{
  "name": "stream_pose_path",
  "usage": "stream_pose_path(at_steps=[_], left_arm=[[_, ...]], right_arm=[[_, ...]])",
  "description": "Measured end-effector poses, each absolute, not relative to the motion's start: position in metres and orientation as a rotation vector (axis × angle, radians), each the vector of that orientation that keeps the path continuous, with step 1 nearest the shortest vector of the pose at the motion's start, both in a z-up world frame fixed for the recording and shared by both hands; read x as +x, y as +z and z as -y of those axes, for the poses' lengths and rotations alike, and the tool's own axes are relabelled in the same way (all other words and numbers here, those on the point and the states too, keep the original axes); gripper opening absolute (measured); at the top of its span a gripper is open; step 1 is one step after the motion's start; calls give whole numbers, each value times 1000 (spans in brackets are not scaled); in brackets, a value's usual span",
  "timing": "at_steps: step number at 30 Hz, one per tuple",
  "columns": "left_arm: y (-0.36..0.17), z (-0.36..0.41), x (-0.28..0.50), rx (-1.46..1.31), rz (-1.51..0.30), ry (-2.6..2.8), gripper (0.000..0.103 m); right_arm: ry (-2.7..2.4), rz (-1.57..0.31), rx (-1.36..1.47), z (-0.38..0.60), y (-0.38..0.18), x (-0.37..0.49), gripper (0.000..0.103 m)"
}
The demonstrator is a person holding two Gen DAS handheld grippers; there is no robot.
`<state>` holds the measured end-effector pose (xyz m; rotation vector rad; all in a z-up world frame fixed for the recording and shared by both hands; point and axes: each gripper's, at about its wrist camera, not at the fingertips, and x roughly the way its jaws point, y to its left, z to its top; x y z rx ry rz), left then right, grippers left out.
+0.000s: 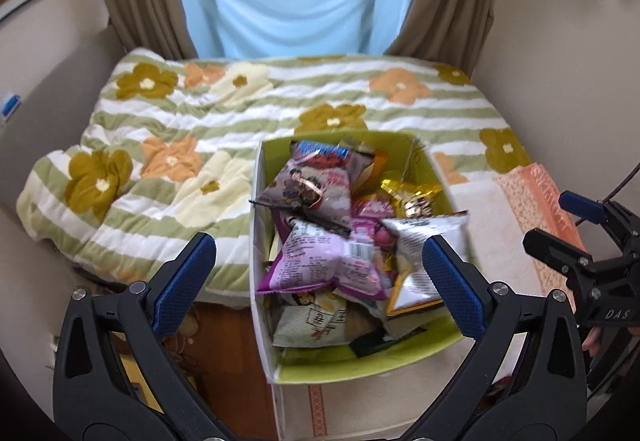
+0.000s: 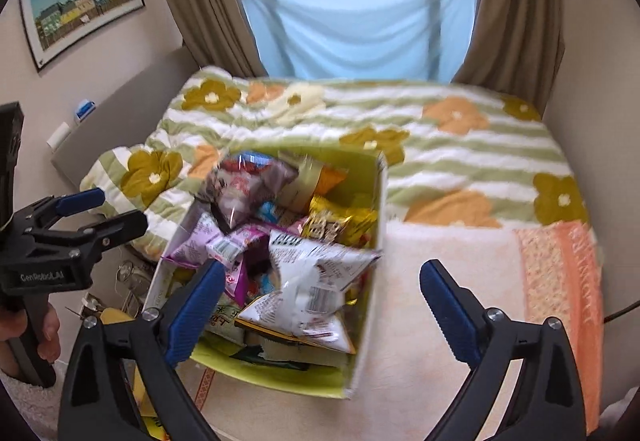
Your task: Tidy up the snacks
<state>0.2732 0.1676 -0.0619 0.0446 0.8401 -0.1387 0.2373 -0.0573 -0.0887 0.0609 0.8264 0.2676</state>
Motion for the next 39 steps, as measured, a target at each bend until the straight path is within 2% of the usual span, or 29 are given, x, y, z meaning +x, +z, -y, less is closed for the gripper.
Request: stream_pose_path(at_steps=[9, 11, 16, 23, 39], left_arm=[[-5, -103, 149, 30, -616, -104, 102], [-2, -88, 125, 38, -585, -94, 103], [-2, -65, 78, 34, -543, -67, 103], [-3, -55, 55, 39, -543, -60, 102], [4, -65, 59, 39, -543, -76, 103]], right_arm=[[133, -614, 19, 129, -13, 136, 97], [104, -592, 7, 139, -10, 114, 102], [70, -587, -8, 160, -19, 73, 102], [33, -576, 20, 173, -20, 53, 102], [16, -545, 31, 162, -14, 45, 102]])
